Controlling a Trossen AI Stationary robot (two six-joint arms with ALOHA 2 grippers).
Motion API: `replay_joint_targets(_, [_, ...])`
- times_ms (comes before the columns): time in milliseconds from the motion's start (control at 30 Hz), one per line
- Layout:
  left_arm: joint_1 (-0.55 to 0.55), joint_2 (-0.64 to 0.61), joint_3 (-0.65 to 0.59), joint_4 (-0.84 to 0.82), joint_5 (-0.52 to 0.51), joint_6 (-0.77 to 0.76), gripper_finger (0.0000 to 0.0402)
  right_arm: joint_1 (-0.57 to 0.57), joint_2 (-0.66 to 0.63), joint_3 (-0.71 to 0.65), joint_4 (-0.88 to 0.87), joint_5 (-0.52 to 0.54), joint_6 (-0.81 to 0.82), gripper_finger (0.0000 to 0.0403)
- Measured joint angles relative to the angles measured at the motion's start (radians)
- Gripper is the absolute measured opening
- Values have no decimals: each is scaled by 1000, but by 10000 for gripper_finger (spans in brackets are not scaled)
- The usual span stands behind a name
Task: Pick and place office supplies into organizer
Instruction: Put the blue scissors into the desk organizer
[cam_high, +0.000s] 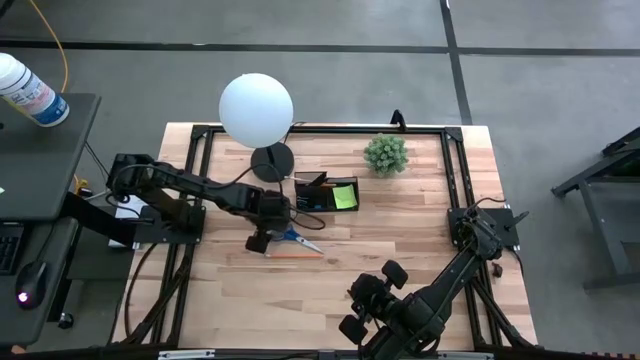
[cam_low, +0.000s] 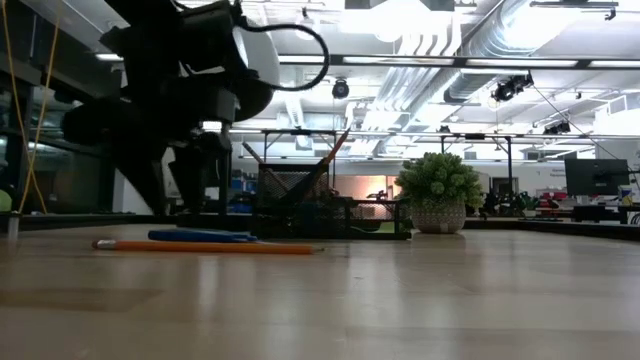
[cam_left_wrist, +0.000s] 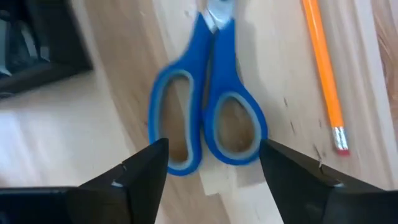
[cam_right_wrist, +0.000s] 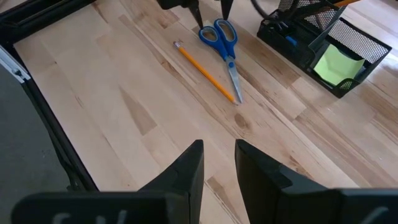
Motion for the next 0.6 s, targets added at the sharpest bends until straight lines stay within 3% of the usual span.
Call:
replay_joint_targets(167, [0,34,0,3,-1,0,239,0,0,0,0,1,0,82])
replay_joint_targets(600, [0,64,0,25,-2,-6,183,0,0,0,5,2,0,82])
